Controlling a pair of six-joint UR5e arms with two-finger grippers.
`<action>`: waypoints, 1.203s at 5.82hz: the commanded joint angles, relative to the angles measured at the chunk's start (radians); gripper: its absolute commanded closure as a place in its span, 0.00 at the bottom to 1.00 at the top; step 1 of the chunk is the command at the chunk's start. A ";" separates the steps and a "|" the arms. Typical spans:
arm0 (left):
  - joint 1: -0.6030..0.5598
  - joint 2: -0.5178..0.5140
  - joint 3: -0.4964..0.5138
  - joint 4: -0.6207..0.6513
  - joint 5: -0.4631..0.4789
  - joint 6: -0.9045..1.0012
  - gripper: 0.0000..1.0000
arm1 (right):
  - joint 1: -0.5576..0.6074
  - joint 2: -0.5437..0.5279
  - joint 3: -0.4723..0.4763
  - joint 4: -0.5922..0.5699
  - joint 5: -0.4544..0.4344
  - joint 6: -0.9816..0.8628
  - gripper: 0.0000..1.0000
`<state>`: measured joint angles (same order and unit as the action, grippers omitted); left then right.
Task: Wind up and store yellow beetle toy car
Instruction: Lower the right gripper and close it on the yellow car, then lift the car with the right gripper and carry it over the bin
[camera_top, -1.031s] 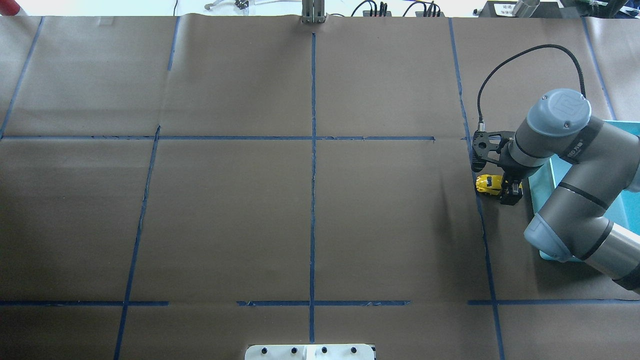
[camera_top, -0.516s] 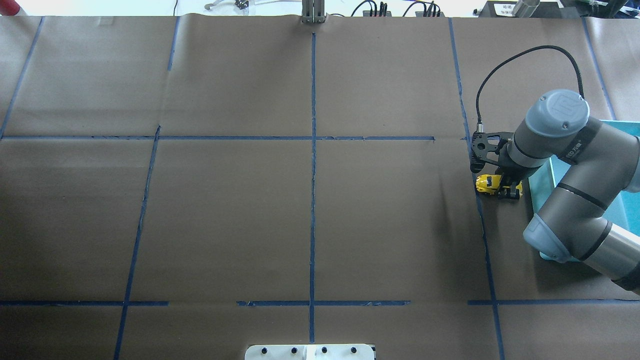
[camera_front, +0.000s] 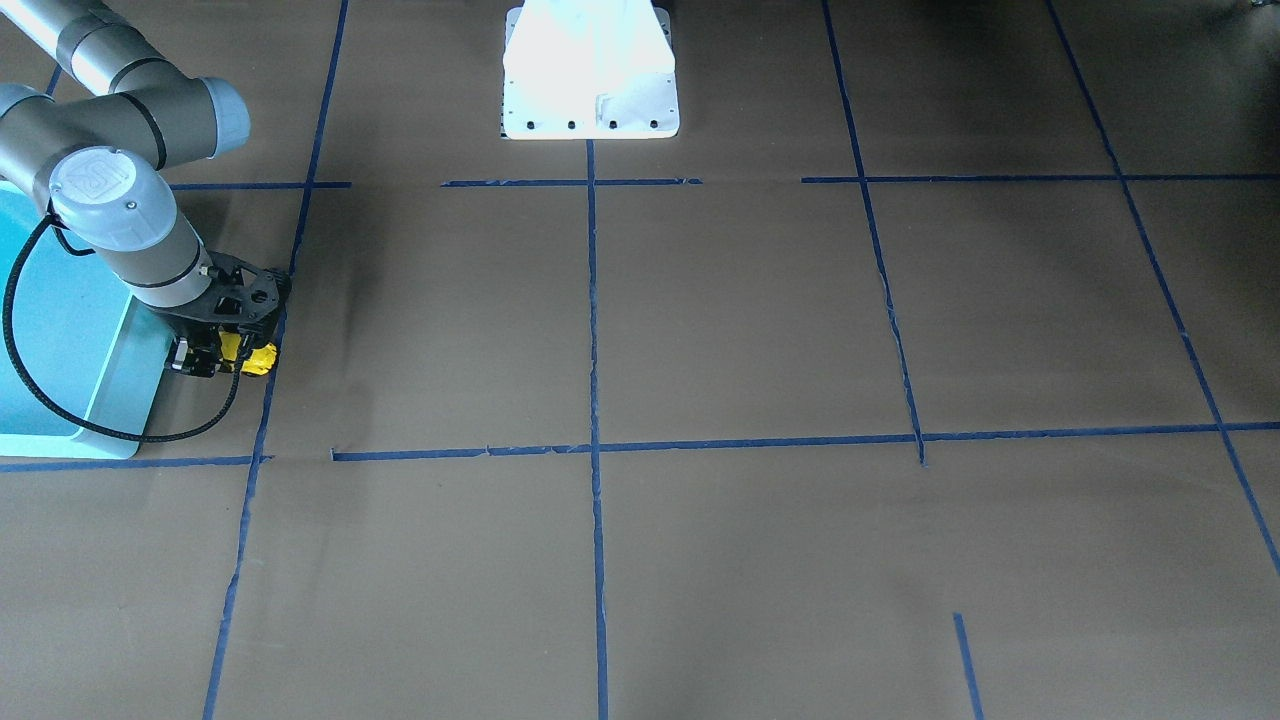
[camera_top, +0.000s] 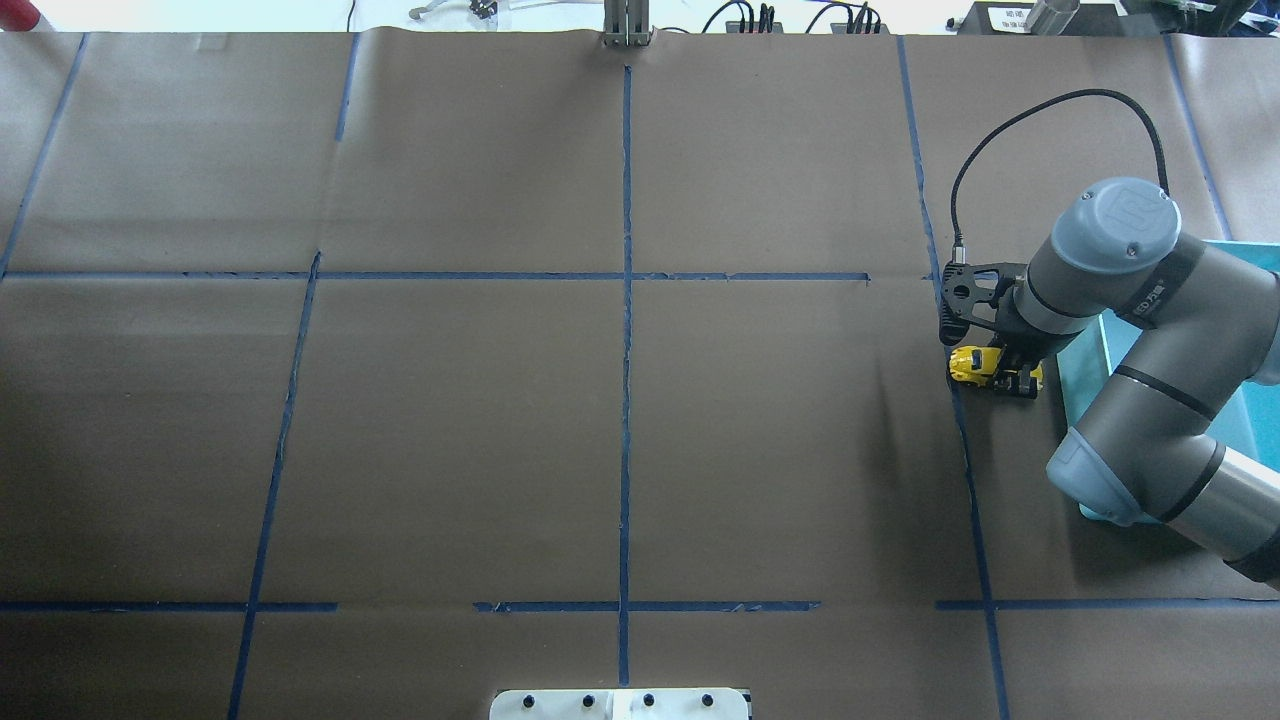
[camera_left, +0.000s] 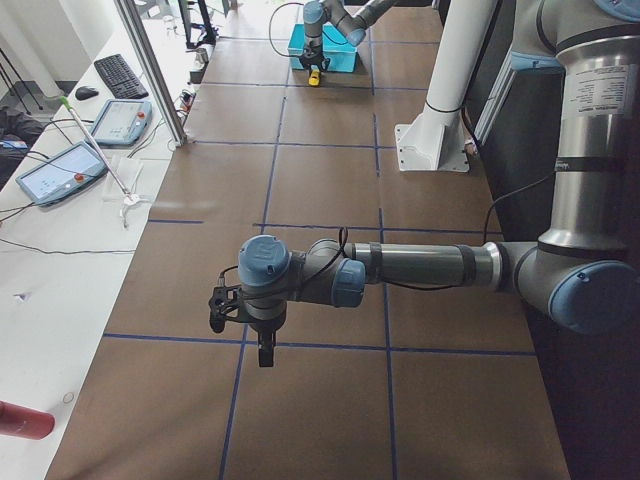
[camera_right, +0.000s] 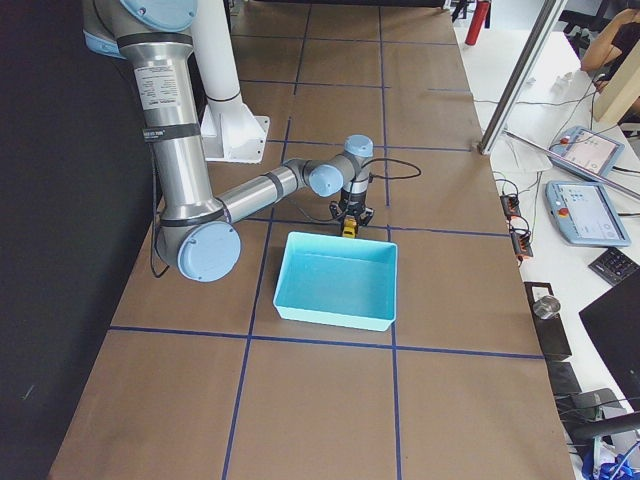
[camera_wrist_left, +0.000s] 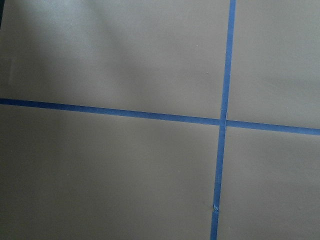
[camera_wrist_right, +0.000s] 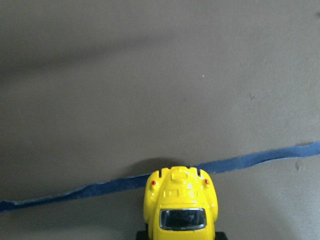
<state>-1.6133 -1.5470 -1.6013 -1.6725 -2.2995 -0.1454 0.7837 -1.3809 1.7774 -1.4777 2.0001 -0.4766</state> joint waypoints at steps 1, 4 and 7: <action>0.000 -0.001 -0.006 0.002 0.000 0.000 0.00 | 0.037 -0.051 0.177 -0.047 0.028 0.000 1.00; 0.000 -0.002 -0.008 0.019 0.000 0.000 0.00 | 0.155 -0.249 0.404 -0.162 0.057 -0.189 0.99; 0.000 -0.004 -0.009 0.019 0.000 0.000 0.00 | 0.197 -0.368 0.313 -0.158 0.061 -0.350 0.98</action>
<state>-1.6127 -1.5507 -1.6105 -1.6540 -2.2994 -0.1457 0.9765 -1.7240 2.1429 -1.6358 2.0579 -0.7931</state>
